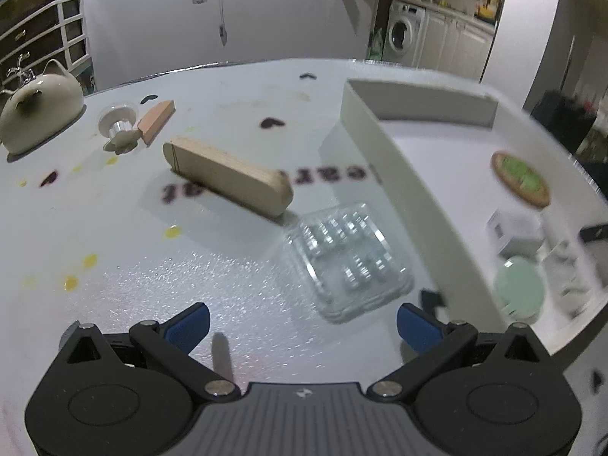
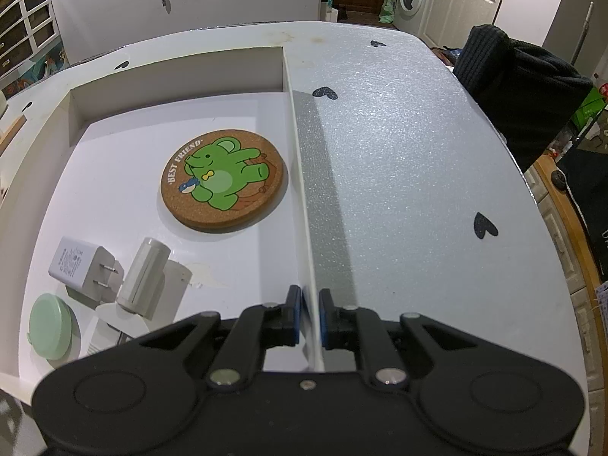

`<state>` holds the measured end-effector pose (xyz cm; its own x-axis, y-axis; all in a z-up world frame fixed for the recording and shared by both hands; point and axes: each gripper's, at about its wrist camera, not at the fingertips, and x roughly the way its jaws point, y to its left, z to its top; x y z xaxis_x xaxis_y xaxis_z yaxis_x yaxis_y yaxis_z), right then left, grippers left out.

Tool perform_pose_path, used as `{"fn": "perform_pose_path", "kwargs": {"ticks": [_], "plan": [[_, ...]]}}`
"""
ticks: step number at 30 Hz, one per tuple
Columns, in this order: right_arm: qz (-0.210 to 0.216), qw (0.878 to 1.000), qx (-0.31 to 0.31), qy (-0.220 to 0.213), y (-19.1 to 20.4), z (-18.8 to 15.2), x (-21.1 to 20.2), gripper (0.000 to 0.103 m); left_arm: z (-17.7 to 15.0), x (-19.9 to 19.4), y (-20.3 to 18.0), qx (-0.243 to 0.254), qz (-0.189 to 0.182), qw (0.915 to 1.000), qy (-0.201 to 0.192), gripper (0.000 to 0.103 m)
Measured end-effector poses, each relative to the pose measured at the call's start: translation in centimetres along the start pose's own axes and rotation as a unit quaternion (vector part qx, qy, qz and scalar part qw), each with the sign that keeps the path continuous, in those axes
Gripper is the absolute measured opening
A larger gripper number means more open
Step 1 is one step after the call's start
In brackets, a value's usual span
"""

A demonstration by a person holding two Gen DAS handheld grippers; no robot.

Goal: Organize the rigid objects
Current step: 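Return the left tool to the table and grasp the clear plastic pill case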

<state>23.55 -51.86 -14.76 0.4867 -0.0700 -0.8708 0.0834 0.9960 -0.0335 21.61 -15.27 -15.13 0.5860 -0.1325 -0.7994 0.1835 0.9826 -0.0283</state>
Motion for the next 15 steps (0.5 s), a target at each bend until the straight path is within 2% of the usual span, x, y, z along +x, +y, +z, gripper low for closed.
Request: {"fn": "perform_pose_path", "kwargs": {"ticks": [6, 10, 13, 15], "plan": [[0.0, 1.0, 0.002, 0.0, 0.0, 0.0, 0.0, 0.011, 0.6, 1.1, 0.3, 0.011, 0.023, 0.9996, -0.009, 0.103], [0.0, 1.0, 0.003, 0.0, -0.1, 0.0, 0.0, 0.011, 1.5, 1.8, 0.8, 0.018, 0.026, 0.9994, -0.014, 0.103], [0.0, 1.0, 0.004, 0.0, -0.1, 0.0, 0.0, 0.011, 2.1, 2.3, 0.7, 0.05, 0.012, 0.9984, -0.023, 0.103], [0.0, 1.0, 0.004, 0.0, -0.1, 0.1, 0.0, 0.011, 2.5, 2.6, 0.3, 0.09, 0.001, 0.9955, -0.029, 0.102]]}}
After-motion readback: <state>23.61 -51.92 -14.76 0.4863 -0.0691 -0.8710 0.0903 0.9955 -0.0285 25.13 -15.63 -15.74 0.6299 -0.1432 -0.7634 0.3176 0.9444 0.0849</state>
